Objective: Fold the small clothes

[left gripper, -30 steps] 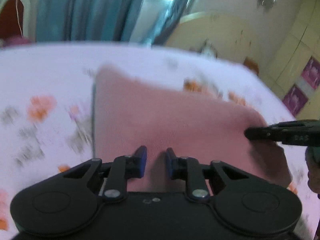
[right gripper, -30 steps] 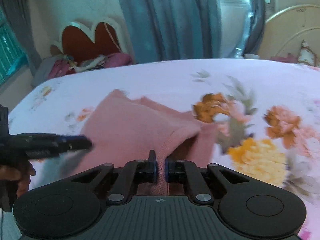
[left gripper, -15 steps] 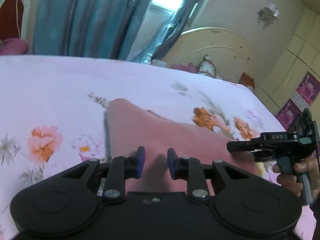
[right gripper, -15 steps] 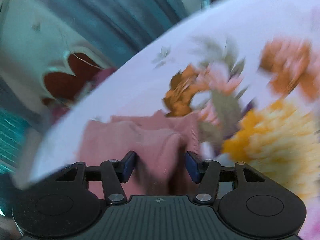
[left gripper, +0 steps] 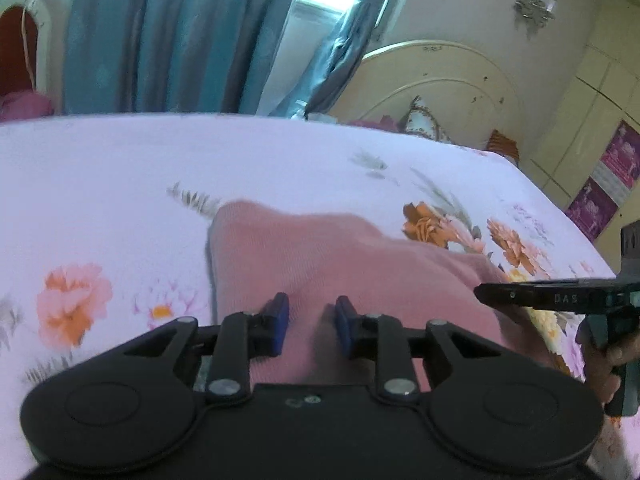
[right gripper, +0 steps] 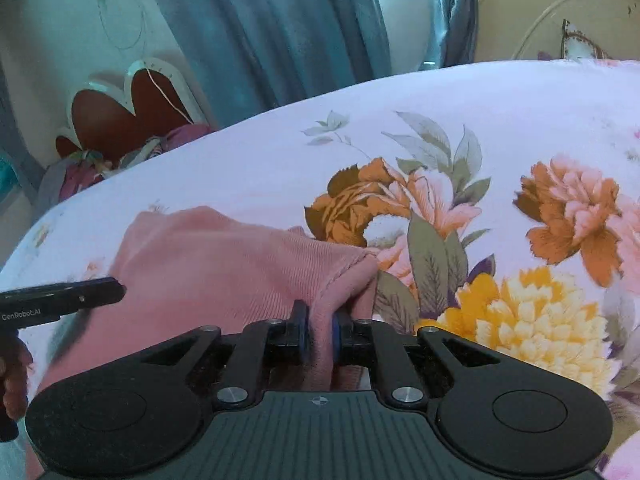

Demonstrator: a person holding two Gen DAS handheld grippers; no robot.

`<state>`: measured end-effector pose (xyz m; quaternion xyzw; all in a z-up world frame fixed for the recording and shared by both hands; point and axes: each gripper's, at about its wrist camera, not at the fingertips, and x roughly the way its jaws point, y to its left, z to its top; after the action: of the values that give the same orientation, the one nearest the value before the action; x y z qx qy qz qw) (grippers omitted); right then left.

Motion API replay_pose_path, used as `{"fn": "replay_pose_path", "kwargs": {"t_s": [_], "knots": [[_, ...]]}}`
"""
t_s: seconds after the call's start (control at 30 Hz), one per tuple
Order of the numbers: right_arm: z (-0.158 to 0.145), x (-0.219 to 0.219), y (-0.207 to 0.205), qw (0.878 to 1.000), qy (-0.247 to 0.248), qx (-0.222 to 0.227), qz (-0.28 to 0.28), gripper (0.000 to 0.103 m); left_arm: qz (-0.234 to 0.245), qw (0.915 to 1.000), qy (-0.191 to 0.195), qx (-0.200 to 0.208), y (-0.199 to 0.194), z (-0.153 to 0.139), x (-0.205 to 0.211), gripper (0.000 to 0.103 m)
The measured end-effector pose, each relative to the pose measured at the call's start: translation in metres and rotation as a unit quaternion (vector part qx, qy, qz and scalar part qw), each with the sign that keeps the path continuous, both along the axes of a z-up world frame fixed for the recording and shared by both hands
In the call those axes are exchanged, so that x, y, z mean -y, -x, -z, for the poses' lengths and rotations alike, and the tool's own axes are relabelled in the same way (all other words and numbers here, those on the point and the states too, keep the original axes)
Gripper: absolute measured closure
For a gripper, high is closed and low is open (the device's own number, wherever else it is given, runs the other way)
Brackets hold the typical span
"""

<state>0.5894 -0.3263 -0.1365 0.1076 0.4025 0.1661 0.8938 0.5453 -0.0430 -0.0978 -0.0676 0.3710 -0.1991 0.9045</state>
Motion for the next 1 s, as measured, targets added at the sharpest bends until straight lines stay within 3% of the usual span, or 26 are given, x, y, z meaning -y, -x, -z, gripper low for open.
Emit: {"fn": "replay_pose_path", "kwargs": {"t_s": [0.23, 0.3, 0.33, 0.4, 0.47, 0.5, 0.53, 0.57, 0.6, 0.7, 0.73, 0.8, 0.87, 0.93, 1.0], "knots": [[-0.006, 0.005, -0.015, 1.0, 0.01, -0.007, 0.017, 0.092, -0.015, 0.999, -0.032, -0.028, -0.036, 0.006, 0.012, 0.067], [-0.012, 0.008, -0.019, 0.999, 0.009, -0.022, 0.025, 0.092, -0.02, 0.997, -0.062, -0.042, -0.049, 0.009, 0.017, 0.057], [-0.015, 0.011, -0.018, 0.999, 0.007, -0.022, 0.028, 0.092, -0.026, 0.9967, -0.065, -0.04, -0.053, 0.01, 0.017, 0.056], [-0.023, 0.01, -0.014, 1.0, 0.011, -0.008, 0.024, 0.092, -0.037, 0.9942, -0.098, -0.024, -0.054, 0.008, 0.021, 0.071], [-0.033, 0.01, -0.004, 0.999, 0.009, 0.034, 0.007, 0.093, -0.024, 0.9959, -0.087, 0.003, -0.042, 0.003, 0.019, 0.068], [-0.035, 0.01, 0.0, 0.999, 0.01, 0.039, 0.003, 0.093, -0.024, 0.9947, -0.1, -0.007, -0.04, 0.009, 0.02, 0.067], [-0.027, 0.009, -0.007, 0.999, 0.027, 0.016, 0.004, 0.093, -0.025, 0.9939, -0.106, -0.016, -0.039, 0.017, 0.019, 0.067], [-0.014, 0.007, -0.016, 0.998, 0.056, -0.022, 0.007, 0.092, -0.032, 0.9943, -0.101, -0.012, -0.039, 0.015, 0.017, 0.066], [-0.013, 0.009, -0.018, 0.999, 0.049, -0.021, 0.011, 0.092, -0.038, 0.9944, -0.099, -0.006, -0.038, 0.01, 0.018, 0.07], [-0.035, 0.008, -0.01, 0.997, 0.045, 0.044, 0.038, 0.092, -0.015, 0.9972, -0.04, 0.062, -0.029, -0.014, 0.021, 0.063], [-0.04, 0.003, -0.009, 0.996, 0.047, 0.061, 0.039, 0.092, 0.007, 0.9981, -0.022, 0.057, -0.034, -0.017, 0.026, 0.063], [-0.044, -0.015, -0.014, 0.995, 0.06, 0.076, 0.021, 0.092, 0.049, 0.9987, -0.01, 0.008, -0.05, -0.009, 0.04, 0.059], [-0.034, -0.033, -0.026, 0.995, 0.088, 0.039, -0.008, 0.092, 0.078, 0.9923, -0.021, -0.094, -0.068, 0.017, 0.053, 0.063], [-0.016, -0.046, -0.032, 0.988, 0.152, -0.007, -0.016, 0.092, 0.095, 0.9888, 0.017, -0.114, -0.067, 0.013, 0.051, 0.063], [-0.017, -0.037, -0.025, 0.993, 0.119, 0.013, -0.011, 0.092, 0.087, 0.9926, 0.0, -0.085, -0.057, 0.009, 0.044, 0.064]]}}
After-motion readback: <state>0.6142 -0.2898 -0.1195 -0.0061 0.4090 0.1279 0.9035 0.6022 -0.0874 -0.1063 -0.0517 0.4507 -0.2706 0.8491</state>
